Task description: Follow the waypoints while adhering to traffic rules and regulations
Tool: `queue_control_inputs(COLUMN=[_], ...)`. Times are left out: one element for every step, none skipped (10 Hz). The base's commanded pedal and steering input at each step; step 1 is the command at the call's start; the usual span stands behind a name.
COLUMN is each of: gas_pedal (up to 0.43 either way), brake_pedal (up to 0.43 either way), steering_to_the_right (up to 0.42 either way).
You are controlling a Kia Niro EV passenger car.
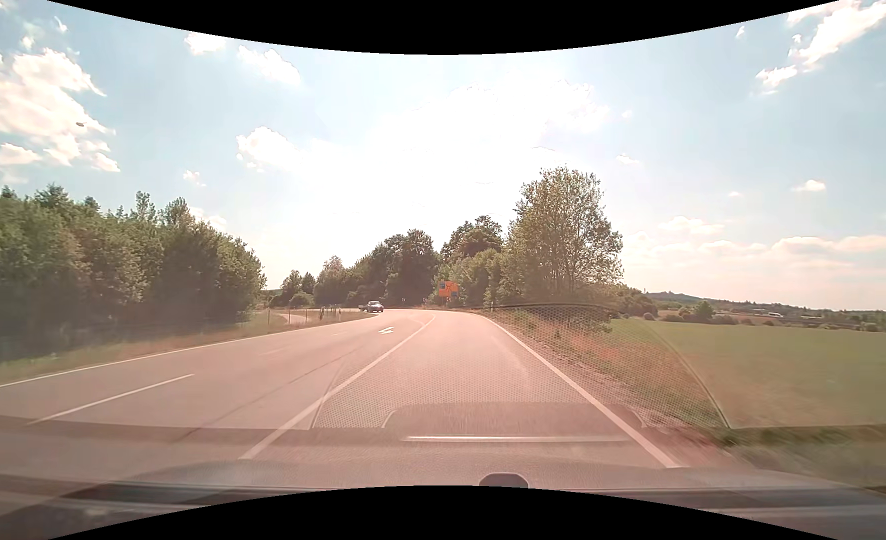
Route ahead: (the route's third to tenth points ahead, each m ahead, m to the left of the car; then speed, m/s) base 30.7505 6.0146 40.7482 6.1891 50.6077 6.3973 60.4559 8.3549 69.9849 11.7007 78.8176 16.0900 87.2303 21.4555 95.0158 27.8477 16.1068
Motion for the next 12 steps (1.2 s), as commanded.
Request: queue_control_inputs(gas_pedal=[0.028, 0.020, 0.008, 0.008, 0.000, 0.000, 0.000, 0.000, 0.000, 0.000, 0.000, 0.000], brake_pedal=[0.000, 0.000, 0.000, 0.000, 0.000, 0.000, 0.000, 0.000, 0.000, 0.000, 0.000, 0.000], steering_to_the_right=[-0.002, -0.002, -0.002, -0.002, -0.002, -0.002, -0.002, -0.002, -0.002, -0.002, -0.002, -0.003])
